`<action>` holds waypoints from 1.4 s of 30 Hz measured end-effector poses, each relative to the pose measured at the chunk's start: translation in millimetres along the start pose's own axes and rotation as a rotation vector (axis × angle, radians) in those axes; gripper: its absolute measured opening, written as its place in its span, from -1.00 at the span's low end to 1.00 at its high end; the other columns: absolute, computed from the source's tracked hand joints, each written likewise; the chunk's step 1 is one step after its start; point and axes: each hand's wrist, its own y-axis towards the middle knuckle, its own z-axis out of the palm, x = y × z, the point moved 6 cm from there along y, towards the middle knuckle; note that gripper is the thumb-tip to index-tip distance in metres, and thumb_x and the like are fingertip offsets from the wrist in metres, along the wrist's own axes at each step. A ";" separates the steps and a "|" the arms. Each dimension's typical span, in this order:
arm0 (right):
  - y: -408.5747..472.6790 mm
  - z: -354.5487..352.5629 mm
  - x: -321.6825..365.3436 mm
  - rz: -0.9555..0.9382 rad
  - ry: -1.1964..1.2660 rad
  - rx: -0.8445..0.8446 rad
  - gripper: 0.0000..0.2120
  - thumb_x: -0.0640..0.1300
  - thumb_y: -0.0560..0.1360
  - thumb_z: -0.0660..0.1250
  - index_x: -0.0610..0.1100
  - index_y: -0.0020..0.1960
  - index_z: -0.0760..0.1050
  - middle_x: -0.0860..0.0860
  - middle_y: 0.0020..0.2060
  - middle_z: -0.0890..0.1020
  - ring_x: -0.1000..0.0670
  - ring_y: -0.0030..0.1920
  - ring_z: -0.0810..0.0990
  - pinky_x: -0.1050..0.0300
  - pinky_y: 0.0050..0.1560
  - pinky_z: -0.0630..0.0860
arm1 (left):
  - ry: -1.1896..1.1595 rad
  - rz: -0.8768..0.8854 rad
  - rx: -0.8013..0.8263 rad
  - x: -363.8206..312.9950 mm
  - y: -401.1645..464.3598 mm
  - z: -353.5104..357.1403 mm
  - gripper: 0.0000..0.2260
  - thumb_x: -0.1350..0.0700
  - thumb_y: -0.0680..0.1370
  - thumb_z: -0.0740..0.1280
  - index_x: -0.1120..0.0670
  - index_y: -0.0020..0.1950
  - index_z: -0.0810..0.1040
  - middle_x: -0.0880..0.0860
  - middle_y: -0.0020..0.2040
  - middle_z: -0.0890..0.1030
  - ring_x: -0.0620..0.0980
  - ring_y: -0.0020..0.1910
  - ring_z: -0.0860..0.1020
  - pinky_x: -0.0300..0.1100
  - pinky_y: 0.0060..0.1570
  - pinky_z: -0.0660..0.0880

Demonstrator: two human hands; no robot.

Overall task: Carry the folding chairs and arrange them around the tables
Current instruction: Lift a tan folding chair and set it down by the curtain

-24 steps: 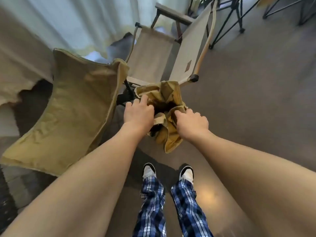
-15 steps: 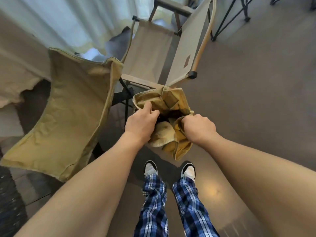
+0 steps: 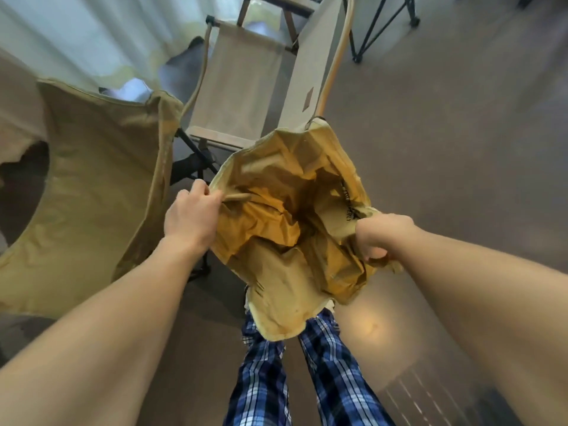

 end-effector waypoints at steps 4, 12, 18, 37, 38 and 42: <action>-20.0 35.8 0.8 0.007 0.105 0.358 -0.75 -0.18 0.58 0.32 -0.27 0.21 0.51 -0.06 -0.03 0.59 -0.15 0.10 0.57 0.04 -0.02 0.47 | 0.062 -0.043 -0.004 -14.6 6.8 5.2 -0.60 0.01 0.59 0.26 -0.07 0.43 0.33 0.17 0.52 0.14 0.34 0.47 0.07 0.29 0.37 0.18; -12.7 31.7 15.2 -0.100 -0.318 -0.212 -0.60 0.14 0.53 0.25 0.00 0.30 0.48 -0.05 0.08 0.55 -0.13 0.06 0.57 0.00 -0.08 0.54 | -0.056 -0.219 0.569 -110.2 -80.1 106.5 -0.41 -0.17 0.55 0.23 -0.09 0.53 0.14 0.09 0.55 -0.06 0.47 0.44 -0.14 0.57 0.19 0.17; 12.3 125.5 -39.4 0.029 0.038 0.294 -0.36 0.20 0.55 0.27 -0.19 0.47 0.35 -0.18 0.39 0.43 -0.25 0.40 0.38 -0.08 0.38 0.34 | 0.046 -0.233 0.479 -77.6 -99.5 130.5 -0.55 0.19 0.60 0.07 -0.22 0.42 0.24 0.11 0.48 0.17 0.28 0.32 0.24 0.18 0.19 0.37; -23.6 174.7 21.3 -0.115 0.231 0.624 -0.63 -0.16 0.68 0.02 -0.39 0.03 0.52 -0.18 -0.25 0.59 -0.15 -0.02 0.66 0.02 0.16 0.55 | -0.456 -0.318 0.700 -186.0 -136.0 194.6 -0.28 -0.42 0.51 -0.13 -0.06 0.53 0.27 0.11 0.53 0.28 0.21 0.51 0.19 0.24 0.45 0.08; -28.0 184.4 24.0 -0.093 0.276 0.725 -0.61 -0.15 0.69 0.01 -0.41 0.14 0.51 -0.19 -0.24 0.63 -0.11 -0.08 0.67 0.04 0.10 0.58 | -0.619 -0.377 0.806 -202.0 -144.2 207.8 -0.16 -0.52 0.44 -0.13 -0.04 0.55 0.23 0.11 0.55 0.24 0.19 0.51 0.18 0.22 0.47 0.07; -14.1 156.3 23.5 -0.218 0.070 0.231 -0.74 -0.19 0.59 0.14 -0.32 0.08 0.54 -0.13 -0.23 0.59 -0.11 -0.25 0.61 -0.02 -0.05 0.60 | -0.732 -0.811 1.077 -210.6 -214.4 255.7 0.37 -0.65 -0.05 0.28 -0.17 0.50 -0.41 0.17 0.59 -0.15 0.35 0.53 -0.06 0.39 0.42 -0.07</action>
